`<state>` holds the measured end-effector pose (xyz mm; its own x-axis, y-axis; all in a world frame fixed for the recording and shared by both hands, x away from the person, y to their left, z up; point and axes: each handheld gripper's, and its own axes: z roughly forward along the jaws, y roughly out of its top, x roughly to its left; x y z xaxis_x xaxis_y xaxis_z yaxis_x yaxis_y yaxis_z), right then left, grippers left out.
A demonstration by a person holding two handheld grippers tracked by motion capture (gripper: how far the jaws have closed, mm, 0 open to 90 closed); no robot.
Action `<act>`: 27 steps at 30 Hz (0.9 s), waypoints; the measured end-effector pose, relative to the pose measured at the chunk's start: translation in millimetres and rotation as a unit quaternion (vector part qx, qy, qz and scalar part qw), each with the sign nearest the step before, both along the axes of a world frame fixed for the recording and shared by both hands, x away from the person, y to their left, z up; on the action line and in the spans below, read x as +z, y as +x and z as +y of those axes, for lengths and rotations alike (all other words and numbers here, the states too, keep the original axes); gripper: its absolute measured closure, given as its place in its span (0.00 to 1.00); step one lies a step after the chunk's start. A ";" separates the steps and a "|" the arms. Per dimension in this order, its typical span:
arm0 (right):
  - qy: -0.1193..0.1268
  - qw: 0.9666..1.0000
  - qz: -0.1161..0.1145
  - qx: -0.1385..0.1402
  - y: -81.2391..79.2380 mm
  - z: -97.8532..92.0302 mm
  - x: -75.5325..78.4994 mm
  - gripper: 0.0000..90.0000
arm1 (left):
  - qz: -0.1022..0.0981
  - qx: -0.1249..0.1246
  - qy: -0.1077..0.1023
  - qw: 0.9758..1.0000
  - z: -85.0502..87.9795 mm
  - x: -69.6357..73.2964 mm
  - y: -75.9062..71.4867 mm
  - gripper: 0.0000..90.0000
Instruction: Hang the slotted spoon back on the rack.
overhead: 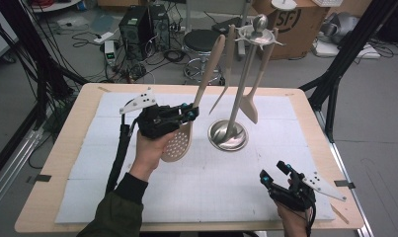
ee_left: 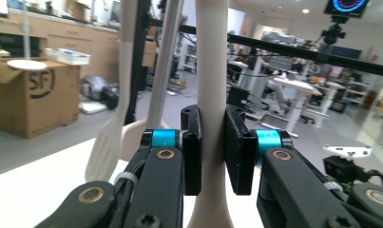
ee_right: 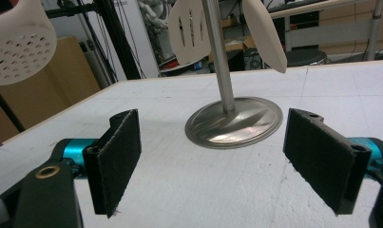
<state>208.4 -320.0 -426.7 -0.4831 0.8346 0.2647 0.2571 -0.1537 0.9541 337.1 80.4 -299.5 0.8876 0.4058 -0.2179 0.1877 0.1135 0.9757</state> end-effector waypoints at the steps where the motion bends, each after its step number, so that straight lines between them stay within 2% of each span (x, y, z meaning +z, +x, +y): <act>1: 0.001 1.000 -0.001 0.000 -0.1 -0.2 0.0 0.22 | 0.004 -0.003 0.002 1.000 -1.7 0.3 1.5 0.88; 3: 0.000 1.000 -0.002 0.000 0.0 -0.5 0.1 0.22 | 0.011 -0.005 0.008 1.000 -4.7 0.3 4.6 0.88; 6: 0.003 1.000 0.001 -0.001 -0.3 -0.6 0.3 0.22 | 0.018 -0.005 0.004 1.000 -7.6 0.9 8.3 0.88; 12: 0.004 1.000 -0.003 -0.003 -0.5 -2.2 0.9 0.22 | 0.014 -0.010 0.009 1.000 -10.6 5.4 10.7 0.88; 16: 0.006 1.000 -0.008 -0.002 -1.2 -3.5 2.0 0.22 | 0.022 -0.006 0.013 1.000 -11.7 5.2 13.7 0.88; 27: 0.008 1.000 -0.006 -0.001 -1.8 -2.9 3.0 0.22 | 0.031 -0.020 0.011 0.999 -17.3 3.8 20.7 0.88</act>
